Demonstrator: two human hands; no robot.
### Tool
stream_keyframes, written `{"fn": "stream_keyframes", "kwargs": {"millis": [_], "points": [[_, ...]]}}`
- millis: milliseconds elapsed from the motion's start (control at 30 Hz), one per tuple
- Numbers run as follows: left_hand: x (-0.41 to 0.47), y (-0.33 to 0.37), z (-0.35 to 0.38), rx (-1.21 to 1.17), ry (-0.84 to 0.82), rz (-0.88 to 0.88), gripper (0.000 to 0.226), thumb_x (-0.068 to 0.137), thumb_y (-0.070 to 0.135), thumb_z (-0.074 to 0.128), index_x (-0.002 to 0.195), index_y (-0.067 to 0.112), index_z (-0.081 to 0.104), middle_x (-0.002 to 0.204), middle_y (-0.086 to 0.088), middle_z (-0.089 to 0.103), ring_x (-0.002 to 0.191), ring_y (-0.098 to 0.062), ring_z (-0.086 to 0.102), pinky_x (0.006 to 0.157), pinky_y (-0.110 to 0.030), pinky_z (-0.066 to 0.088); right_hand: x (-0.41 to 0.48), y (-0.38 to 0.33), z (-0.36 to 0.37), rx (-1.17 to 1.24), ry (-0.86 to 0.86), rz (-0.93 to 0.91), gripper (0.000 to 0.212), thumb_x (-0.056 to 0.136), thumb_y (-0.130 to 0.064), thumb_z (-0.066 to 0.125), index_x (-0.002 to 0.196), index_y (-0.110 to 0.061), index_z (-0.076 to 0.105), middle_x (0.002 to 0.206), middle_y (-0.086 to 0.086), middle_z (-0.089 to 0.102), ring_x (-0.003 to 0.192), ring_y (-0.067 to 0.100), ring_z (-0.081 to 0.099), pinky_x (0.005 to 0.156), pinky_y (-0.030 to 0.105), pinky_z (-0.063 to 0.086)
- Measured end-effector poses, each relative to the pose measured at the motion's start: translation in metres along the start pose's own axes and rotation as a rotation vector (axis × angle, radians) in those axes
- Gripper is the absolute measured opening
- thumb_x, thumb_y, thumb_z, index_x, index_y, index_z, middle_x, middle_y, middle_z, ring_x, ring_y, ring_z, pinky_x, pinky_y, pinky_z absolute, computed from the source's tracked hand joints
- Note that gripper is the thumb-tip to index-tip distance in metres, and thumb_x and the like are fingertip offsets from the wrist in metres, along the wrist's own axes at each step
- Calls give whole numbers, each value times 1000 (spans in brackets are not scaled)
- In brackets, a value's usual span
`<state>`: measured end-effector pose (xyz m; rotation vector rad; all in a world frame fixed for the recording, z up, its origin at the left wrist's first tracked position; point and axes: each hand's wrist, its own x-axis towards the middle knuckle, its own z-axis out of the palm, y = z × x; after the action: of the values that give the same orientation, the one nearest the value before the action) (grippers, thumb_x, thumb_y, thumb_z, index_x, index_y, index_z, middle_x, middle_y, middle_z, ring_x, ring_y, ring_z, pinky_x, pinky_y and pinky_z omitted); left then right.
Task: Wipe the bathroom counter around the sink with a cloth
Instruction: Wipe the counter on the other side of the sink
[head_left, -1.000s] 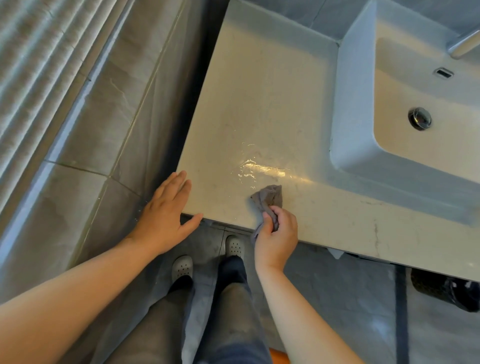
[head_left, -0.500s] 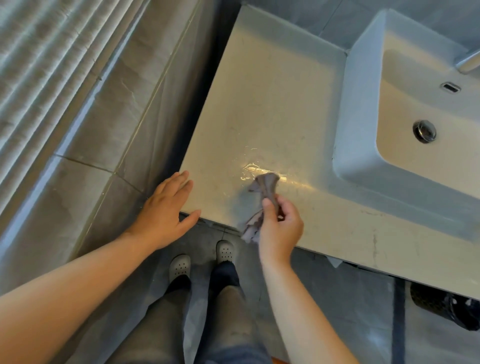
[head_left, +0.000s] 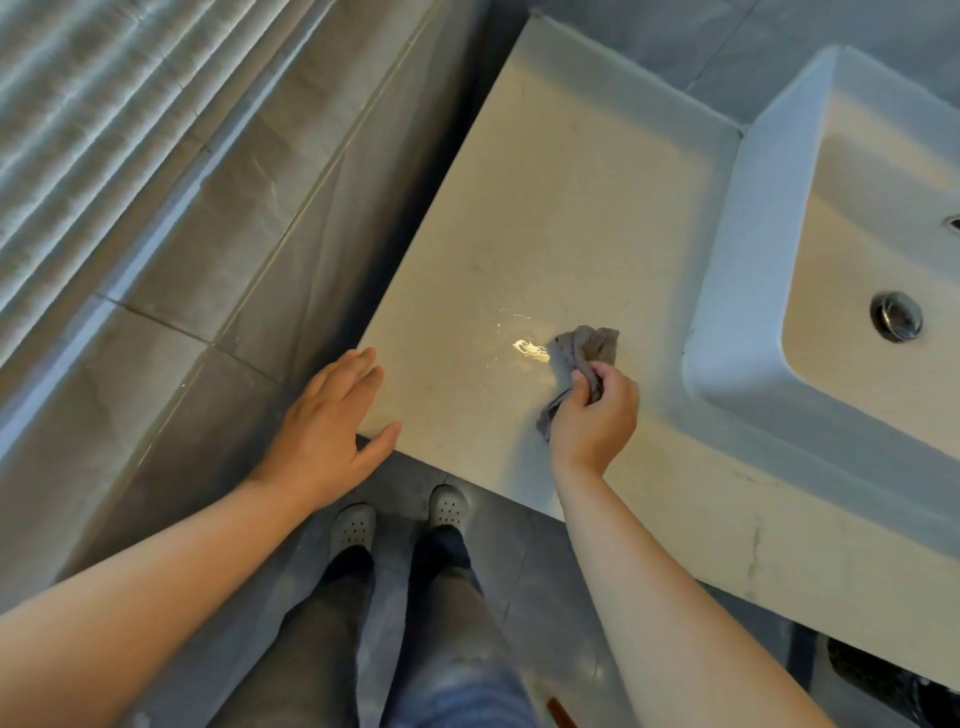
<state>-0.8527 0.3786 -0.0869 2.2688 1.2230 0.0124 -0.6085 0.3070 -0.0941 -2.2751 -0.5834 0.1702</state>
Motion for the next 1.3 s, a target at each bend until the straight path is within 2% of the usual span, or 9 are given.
{"fn": "stream_keyframes", "kwargs": {"millis": [300,467,567,633,800,900,967,1100,1300], "points": [[1,-3,0,-34,11,-13,83,83,64,26,144,10,37,157,2,21,143,-12,13,111,-40,27,-48,-42,37,164,-229,-81,14,86,-10,64,100,-11,66,97,-4,58,86,3,53,75,-1,36],[1,-3,0,-24,3,-15,83,83,64,25,145,11,36,157,4,19,143,-10,10,112,-41,26,-24,-48,9,324,-337,65,10,88,-16,63,96,-14,67,87,-3,66,81,7,60,70,15,49],[1,-1,0,-2,1,-14,84,82,65,22,146,12,34,158,4,18,143,-9,9,111,-33,20,16,-35,-15,366,-190,87,9,86,-9,63,90,-17,65,79,-7,64,71,8,58,65,11,45],[1,1,1,7,8,-22,84,82,64,22,146,11,35,158,3,19,144,-11,11,109,-30,18,45,-24,-27,344,-128,131,11,86,-8,63,95,-12,66,85,-1,66,77,12,60,73,20,49],[2,6,1,21,30,-40,85,82,64,23,144,9,38,157,1,23,144,-14,15,108,-28,18,92,0,-39,440,-363,399,12,91,-11,58,85,-17,67,85,3,67,82,20,63,77,33,51],[2,9,1,18,37,-45,86,81,64,23,143,7,39,156,-1,24,144,-15,16,109,-28,19,102,3,-38,17,-234,240,18,93,-16,53,98,-4,66,90,10,65,96,33,60,74,32,43],[2,11,0,25,40,-51,86,81,64,23,143,7,40,156,-1,25,144,-16,17,109,-28,19,97,-2,-37,-166,-130,106,33,95,-20,49,119,2,55,115,19,59,112,35,52,86,35,40],[3,14,0,28,56,-68,85,81,64,24,141,6,42,155,-3,28,143,-19,20,109,-31,22,80,3,-23,-222,-195,-89,44,93,-26,55,132,-8,49,131,11,49,120,28,48,97,35,40],[3,18,3,25,76,-84,82,83,61,28,139,3,44,153,-6,31,142,-21,22,109,-36,27,74,18,-13,-134,-106,-125,34,90,-15,60,123,-6,60,124,10,55,114,24,51,90,21,36]]}}
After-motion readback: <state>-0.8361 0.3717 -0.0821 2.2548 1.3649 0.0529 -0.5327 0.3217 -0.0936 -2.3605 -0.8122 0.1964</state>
